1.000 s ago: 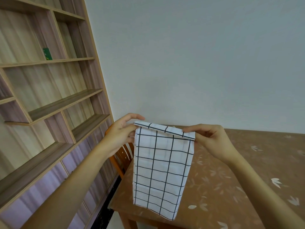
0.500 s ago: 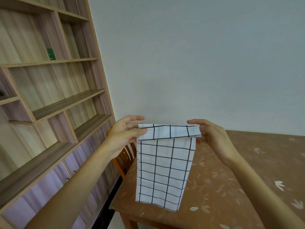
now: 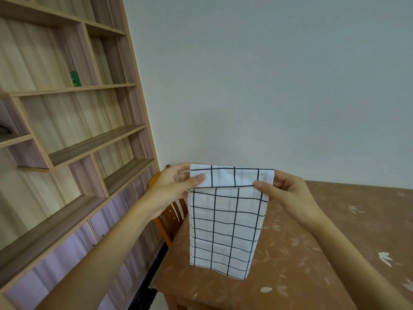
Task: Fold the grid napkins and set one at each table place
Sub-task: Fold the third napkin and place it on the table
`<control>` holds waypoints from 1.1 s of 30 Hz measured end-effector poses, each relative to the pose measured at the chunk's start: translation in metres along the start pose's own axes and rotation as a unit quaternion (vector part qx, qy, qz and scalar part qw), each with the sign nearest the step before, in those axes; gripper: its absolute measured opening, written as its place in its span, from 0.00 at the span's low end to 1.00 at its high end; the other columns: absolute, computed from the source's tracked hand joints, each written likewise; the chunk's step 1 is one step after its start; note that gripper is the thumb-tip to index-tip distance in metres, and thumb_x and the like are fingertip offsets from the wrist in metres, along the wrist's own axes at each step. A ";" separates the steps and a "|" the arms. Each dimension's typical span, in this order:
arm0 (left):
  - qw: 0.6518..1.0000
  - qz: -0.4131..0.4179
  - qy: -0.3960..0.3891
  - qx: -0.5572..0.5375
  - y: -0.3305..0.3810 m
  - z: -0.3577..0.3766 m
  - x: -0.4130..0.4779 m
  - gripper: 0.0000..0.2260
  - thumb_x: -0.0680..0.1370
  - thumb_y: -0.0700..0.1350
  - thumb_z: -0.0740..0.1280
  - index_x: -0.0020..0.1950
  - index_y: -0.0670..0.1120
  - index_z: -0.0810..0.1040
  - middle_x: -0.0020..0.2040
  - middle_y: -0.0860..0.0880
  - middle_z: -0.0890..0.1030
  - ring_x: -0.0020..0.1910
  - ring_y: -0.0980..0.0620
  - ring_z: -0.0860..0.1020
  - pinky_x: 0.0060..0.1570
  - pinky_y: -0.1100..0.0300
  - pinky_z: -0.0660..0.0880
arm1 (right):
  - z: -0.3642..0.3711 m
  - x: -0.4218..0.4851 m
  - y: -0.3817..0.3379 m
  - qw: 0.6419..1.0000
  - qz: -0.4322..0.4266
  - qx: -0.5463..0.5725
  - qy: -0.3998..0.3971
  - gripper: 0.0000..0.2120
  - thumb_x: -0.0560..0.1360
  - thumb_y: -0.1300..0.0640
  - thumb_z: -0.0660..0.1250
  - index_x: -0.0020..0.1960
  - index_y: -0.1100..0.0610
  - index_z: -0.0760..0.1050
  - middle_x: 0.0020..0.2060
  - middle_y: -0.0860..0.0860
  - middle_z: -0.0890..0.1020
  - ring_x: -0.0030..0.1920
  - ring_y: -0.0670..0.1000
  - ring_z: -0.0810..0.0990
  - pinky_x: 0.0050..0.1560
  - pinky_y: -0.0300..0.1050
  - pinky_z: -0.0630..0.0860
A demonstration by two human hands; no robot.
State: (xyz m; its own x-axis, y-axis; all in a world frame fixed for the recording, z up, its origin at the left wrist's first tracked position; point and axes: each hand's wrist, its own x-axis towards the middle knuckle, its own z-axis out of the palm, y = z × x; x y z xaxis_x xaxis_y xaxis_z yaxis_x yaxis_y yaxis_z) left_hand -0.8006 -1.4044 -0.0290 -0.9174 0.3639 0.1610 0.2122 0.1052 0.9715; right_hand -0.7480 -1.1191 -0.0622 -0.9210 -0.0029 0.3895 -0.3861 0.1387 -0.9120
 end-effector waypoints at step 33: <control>0.992 -0.048 -0.039 -0.106 -0.008 -0.002 0.002 0.18 0.76 0.43 0.72 0.66 0.47 0.79 0.52 0.45 0.86 0.48 0.51 0.85 0.44 0.57 0.83 | -0.004 -0.010 0.000 0.988 -0.096 -0.117 0.014 0.31 0.77 0.77 0.56 0.53 0.45 0.86 0.43 0.60 0.84 0.43 0.61 0.79 0.46 0.43 0.74</control>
State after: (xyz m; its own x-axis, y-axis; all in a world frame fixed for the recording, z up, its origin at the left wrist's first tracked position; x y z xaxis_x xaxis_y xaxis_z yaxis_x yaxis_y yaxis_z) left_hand -0.8048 -1.4059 -0.0365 -0.8995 0.4327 0.0602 0.0420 -0.0516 0.9978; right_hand -0.7386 -1.1154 -0.0654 -0.8291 -0.0251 0.5585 -0.5280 0.3632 -0.7677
